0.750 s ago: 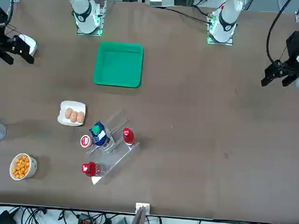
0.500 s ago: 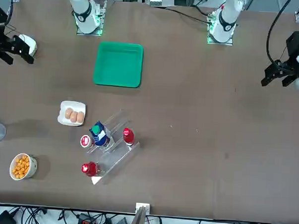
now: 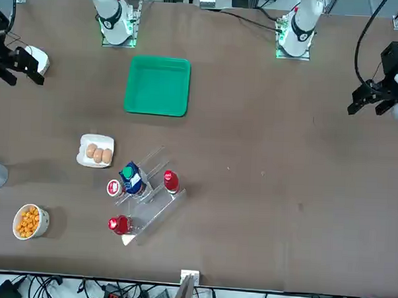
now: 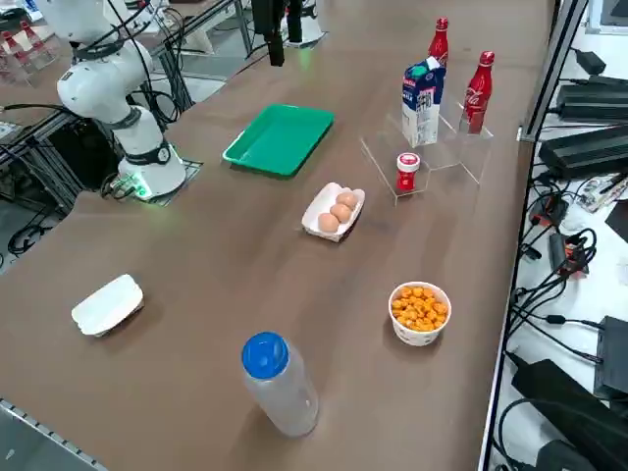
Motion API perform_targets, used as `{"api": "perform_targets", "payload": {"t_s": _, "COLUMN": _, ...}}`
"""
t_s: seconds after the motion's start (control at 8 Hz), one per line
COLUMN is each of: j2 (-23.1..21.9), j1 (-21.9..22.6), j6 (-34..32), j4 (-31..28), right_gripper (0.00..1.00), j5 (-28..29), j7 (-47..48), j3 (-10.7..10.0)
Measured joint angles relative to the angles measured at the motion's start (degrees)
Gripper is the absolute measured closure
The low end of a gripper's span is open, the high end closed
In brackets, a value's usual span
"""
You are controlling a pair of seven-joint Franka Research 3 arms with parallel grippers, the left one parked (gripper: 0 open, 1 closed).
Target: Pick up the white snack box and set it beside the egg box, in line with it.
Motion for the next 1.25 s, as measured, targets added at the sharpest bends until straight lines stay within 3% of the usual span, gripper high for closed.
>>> {"api": "perform_targets", "payload": {"t_s": 0.38, "j2": -0.01, "j1": -0.05, "j6": -3.44, "j4": 0.06, "right_gripper": 0.00, "j5": 0.00, "j7": 0.00, "j3": -0.08}}
{"api": "perform_targets", "payload": {"t_s": 0.62, "j2": -0.03, "j1": -1.76, "j6": -15.39, "j4": 0.09, "right_gripper": 0.00, "j5": -0.35, "j7": 0.40, "j3": -1.54}}
{"api": "perform_targets", "payload": {"t_s": 0.88, "j2": 0.07, "j1": -9.31, "j6": -22.08, "j4": -2.05, "right_gripper": 0.00, "j5": -1.31, "j7": 0.19, "j3": -3.48}}
{"api": "perform_targets", "payload": {"t_s": 1.0, "j2": 0.15, "j1": -14.55, "j6": -21.01, "j4": -5.21, "right_gripper": 0.00, "j5": -2.48, "j7": 0.06, "j3": -3.92}}
{"api": "perform_targets", "payload": {"t_s": 1.25, "j2": 0.24, "j1": -25.81, "j6": -10.50, "j4": -14.44, "right_gripper": 0.00, "j5": -3.76, "j7": -0.43, "j3": -4.35}}
